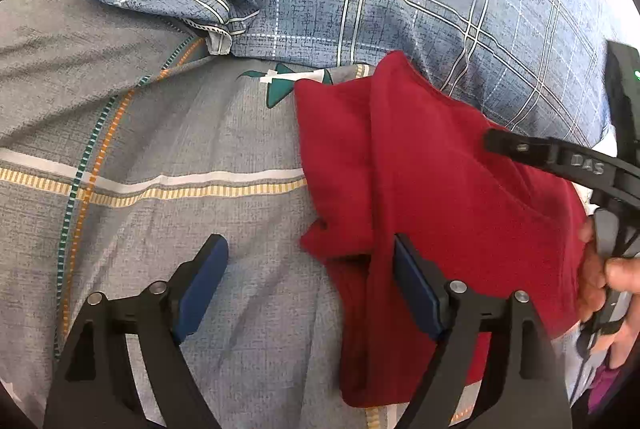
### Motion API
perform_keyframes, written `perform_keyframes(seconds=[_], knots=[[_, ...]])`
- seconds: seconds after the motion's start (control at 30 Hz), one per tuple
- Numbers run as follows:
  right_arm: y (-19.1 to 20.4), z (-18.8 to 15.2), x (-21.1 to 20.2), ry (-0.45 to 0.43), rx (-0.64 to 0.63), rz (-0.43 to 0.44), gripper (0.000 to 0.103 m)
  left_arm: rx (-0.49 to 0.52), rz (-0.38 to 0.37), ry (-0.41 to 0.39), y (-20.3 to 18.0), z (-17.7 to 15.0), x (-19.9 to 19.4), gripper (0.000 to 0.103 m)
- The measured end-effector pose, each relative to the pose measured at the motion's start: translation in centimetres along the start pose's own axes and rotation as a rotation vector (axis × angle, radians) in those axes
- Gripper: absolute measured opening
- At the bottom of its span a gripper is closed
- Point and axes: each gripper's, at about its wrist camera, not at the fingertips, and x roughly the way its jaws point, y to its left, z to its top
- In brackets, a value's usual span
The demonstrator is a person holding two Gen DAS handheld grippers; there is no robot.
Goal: Fold small clothes
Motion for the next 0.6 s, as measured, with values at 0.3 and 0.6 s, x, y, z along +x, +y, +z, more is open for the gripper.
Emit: perform_keyframes(seconds=[0.3,0.6], knots=[[1.6,-1.4,2.0,-0.045,-0.097,-0.06,0.079,0.001,-0.008,0.009,0.0,0.1,0.2,0.083],[1.8,-1.7,2.0,-0.074,-0.104,-0.062,0.089,0.004,-0.006,0.001,-0.1,-0.1,0.2,0.084]])
